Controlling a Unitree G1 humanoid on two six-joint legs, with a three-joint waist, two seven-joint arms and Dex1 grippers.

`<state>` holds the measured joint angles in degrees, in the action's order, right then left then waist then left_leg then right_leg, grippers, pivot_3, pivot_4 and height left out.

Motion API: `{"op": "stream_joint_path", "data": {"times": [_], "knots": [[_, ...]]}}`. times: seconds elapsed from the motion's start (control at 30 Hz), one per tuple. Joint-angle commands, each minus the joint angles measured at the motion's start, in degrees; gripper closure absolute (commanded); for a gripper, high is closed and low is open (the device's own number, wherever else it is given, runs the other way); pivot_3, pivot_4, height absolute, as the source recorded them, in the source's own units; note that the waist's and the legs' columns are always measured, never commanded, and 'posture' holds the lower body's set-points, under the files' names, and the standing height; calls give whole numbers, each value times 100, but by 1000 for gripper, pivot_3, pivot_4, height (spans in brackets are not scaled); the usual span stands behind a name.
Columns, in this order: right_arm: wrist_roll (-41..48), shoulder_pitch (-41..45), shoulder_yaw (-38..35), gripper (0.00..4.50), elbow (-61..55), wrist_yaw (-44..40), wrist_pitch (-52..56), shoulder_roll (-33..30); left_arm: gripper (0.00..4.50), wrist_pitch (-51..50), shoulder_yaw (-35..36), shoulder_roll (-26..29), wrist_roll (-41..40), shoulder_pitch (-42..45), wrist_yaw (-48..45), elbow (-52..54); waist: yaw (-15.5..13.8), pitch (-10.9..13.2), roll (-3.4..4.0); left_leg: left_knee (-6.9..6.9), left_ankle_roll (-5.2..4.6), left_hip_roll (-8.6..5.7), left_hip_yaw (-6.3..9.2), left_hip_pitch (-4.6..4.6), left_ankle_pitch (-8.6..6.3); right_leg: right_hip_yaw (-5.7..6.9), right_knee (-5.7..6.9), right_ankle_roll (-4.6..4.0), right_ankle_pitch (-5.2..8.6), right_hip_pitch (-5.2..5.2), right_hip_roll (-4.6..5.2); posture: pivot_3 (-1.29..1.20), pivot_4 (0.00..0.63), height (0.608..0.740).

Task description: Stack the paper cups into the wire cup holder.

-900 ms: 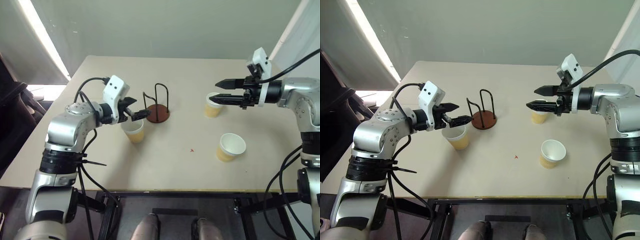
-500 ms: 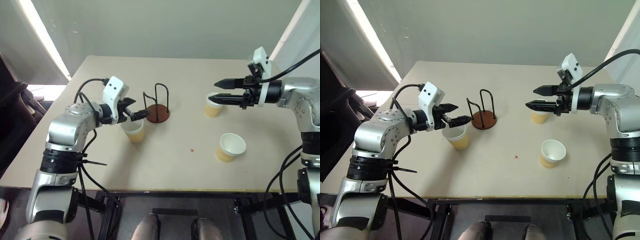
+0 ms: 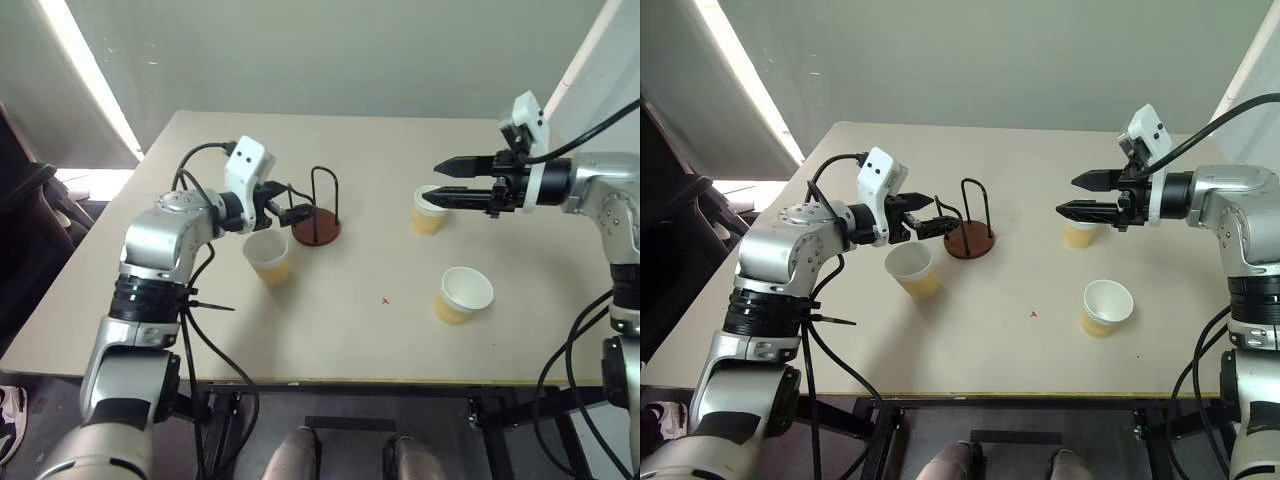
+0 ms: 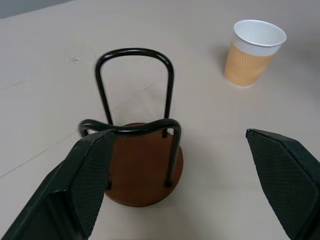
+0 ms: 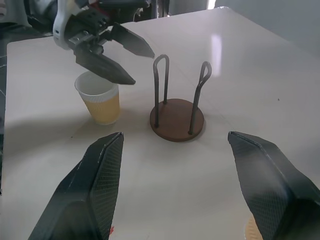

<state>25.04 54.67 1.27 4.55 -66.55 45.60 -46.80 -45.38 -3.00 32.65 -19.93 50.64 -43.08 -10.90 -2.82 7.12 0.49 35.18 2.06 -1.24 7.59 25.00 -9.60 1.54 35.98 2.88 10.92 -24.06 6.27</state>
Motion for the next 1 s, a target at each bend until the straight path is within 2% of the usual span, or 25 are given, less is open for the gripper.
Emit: {"op": "stream_joint_path", "data": {"times": [0.03, 0.5, 1.0], "knots": [[92, 56, -174, 1045, -209, -1, 9, -141, 39, 65, 45, 6, 27, 116, -94, 7, 0, 0, 0, 0, 0, 0, 1, 0, 0, 0, 1, 0, 0, 0, 0, 0, 150, 740], [56, 99, -138, 1045, -85, -17, -32, -209, 39, -110, 47, 46, 59, -35, -48, 56, -1, 0, 0, 1, -1, 0, -1, 0, 0, 0, 0, 4, -1, 0, -1, 0, 150, 740], [63, 69, -167, 1045, -136, 35, 5, -239, 39, 125, -120, -311, 318, 406, -74, -648, -8, 1, -1, 6, -2, -1, -3, 3, 1, -1, 0, 9, -4, 0, 0, 0, 150, 740]]}}
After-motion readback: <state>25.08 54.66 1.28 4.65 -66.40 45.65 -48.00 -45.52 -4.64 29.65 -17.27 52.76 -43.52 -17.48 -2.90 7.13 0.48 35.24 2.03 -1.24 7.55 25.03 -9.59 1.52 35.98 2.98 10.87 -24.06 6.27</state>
